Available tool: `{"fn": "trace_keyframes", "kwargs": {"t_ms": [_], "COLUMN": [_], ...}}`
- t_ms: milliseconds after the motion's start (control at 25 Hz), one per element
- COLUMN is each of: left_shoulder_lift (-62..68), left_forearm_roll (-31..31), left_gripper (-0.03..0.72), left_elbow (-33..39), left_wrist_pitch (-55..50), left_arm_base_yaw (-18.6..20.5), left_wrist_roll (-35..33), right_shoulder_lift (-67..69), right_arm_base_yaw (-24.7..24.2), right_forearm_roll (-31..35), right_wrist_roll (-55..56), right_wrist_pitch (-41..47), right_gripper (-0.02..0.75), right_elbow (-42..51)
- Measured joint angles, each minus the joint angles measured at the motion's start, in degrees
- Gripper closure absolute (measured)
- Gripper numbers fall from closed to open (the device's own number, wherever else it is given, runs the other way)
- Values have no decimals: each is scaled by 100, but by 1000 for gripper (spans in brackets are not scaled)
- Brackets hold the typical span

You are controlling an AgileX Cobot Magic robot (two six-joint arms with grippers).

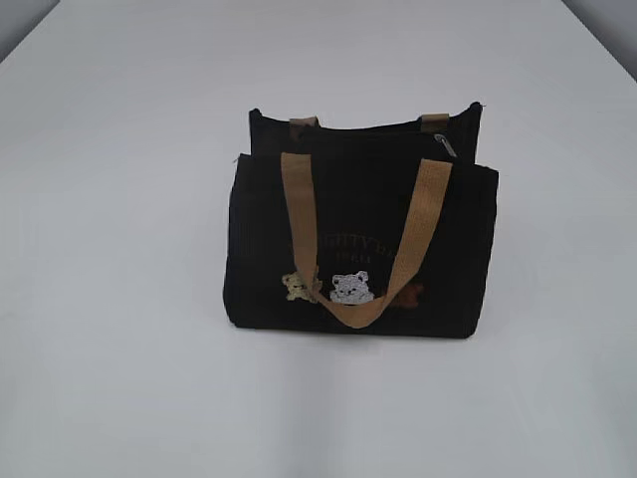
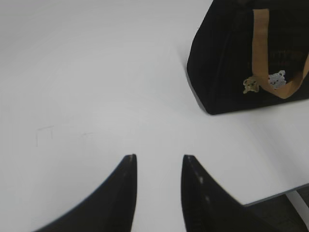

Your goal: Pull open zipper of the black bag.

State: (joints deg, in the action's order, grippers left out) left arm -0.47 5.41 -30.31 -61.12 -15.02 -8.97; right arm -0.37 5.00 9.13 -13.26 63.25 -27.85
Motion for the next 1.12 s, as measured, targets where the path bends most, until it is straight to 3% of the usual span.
{"fn": "trace_keyframes", "kwargs": {"t_ms": [440, 600, 760, 1120], "left_shoulder_lift": [0, 0, -7, -7], "left_forearm_roll": [0, -2, -14, -14], "left_gripper": [452, 452, 452, 452], "left_elbow": [0, 0, 0, 0], "left_wrist_pitch": [0, 0, 0, 0], "left_arm_base_yaw": [17, 395, 977, 1079], "left_wrist_roll": [0, 0, 0, 0], "right_shoulder_lift": [0, 0, 0, 0], "right_arm_base_yaw": [0, -100, -599, -793], "right_forearm_roll": [-1, 6, 12, 12], "right_wrist_roll": [18, 18, 26, 26], "right_wrist_pitch": [-11, -17, -17, -22], "right_gripper": [380, 380, 380, 380], "right_elbow": [0, 0, 0, 0]}}
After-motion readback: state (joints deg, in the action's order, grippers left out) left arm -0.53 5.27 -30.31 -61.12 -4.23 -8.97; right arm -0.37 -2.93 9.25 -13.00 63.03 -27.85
